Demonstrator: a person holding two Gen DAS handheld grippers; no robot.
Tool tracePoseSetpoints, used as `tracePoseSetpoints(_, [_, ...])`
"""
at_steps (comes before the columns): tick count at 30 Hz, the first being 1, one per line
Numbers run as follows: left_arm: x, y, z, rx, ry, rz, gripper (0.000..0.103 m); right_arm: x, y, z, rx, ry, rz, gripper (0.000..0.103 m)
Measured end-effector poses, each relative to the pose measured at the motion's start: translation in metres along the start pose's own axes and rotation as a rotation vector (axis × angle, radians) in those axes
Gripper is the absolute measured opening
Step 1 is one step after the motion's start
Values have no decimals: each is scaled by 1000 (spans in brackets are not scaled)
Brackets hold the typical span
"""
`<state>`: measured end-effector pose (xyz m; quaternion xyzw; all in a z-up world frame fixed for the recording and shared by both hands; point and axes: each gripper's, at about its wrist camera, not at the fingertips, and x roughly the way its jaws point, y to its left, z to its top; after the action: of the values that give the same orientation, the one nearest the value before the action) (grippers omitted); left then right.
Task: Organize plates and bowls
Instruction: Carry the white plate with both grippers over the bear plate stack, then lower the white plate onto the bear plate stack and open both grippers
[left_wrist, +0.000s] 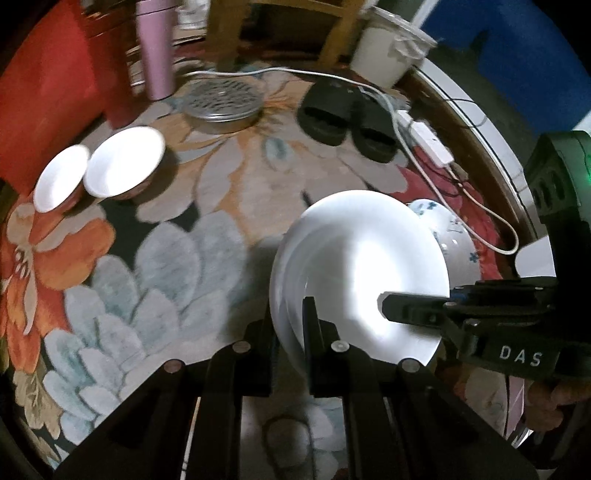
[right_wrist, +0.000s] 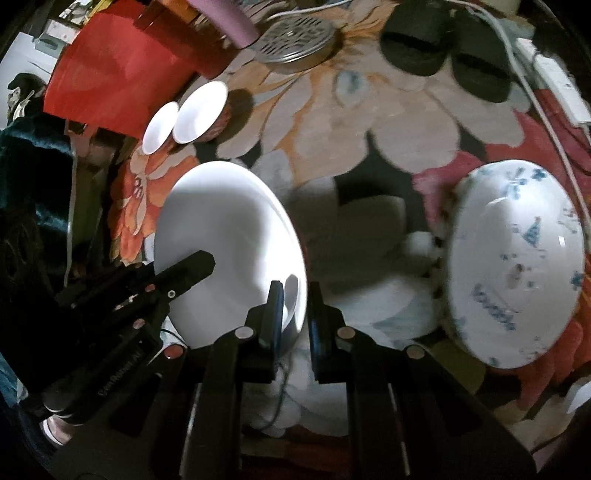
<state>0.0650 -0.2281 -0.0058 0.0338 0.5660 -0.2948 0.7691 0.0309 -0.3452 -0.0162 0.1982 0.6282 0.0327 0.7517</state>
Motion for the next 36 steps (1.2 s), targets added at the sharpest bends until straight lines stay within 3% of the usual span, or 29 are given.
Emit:
tracePoseSetpoints(18, [58, -115, 19, 140, 56, -103, 9, -46, -105, -27, 159, -51, -150, 13])
tracePoseSetpoints(26, [90, -145, 22, 173, 99, -123, 9, -48, -142, -30, 218, -52, -195, 13])
tracePoseSetpoints(36, [121, -160, 19, 207, 164, -96, 10, -28, -177, -31, 277, -6, -204, 13])
